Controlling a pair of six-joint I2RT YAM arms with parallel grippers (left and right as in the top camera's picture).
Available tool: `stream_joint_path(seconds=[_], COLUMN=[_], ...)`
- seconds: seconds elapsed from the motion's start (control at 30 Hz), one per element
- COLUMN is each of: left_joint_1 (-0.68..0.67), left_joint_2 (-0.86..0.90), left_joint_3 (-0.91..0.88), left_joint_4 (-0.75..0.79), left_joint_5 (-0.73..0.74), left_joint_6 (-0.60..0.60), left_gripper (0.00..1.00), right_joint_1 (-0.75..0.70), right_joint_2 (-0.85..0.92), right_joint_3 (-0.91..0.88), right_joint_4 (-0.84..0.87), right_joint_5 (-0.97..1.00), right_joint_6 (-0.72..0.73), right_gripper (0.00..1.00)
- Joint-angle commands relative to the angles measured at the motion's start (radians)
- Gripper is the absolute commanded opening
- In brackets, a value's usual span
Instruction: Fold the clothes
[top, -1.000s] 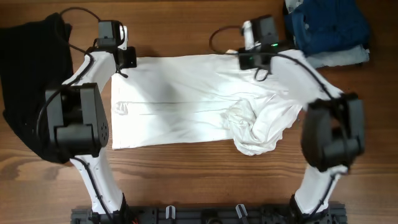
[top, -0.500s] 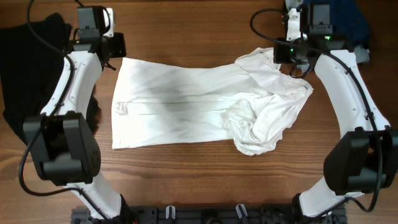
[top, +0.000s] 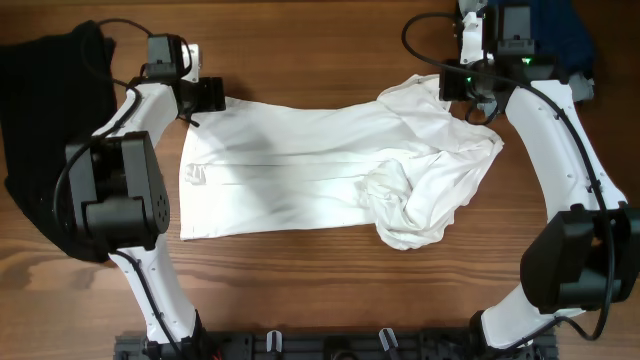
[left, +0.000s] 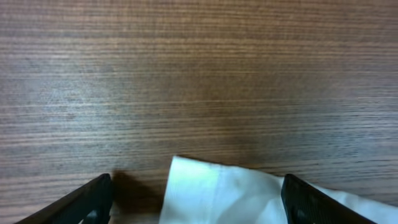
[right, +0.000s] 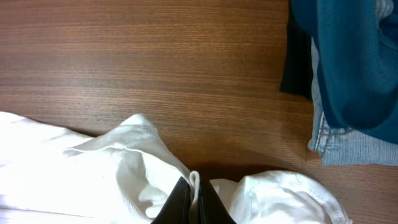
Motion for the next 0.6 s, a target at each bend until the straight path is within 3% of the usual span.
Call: stream_joint_path(seconds=[0.0, 0.07, 0.17, 0.3, 0.57], left_joint_1=[0.0, -0.003, -0.01, -0.011, -0.011], left_joint_2=[0.024, 0.025, 0.039, 0.048, 0.003], left_joint_3=[0.001, 0.001, 0.001, 0.001, 0.062], left_joint_4=[-0.01, -0.027, -0.053, -0.072, -0.098], left_joint_5=[0.027, 0.03, 0.03, 0.027, -0.035], left_joint_6=[0.016, 0.016, 0.016, 0.016, -0.006], left_gripper=[0.8, 0.69, 0.37, 0.05, 0.04], right_joint_1=[0.0, 0.0, 0.0, 0.0, 0.0], right_joint_2=[-0.007, -0.007, -0.008, -0.007, -0.008], right_joint_3=[0.008, 0.008, 0.008, 0.008, 0.008], right_joint_4=[0.006, 0.01, 0.018, 0.014, 0.016], right_joint_5=[-0.015, -0.014, -0.014, -0.014, -0.011], right_joint_6=[0.006, 0.013, 0.014, 0.014, 0.013], right_gripper=[0.04, 0.04, 0.04, 0.04, 0.04])
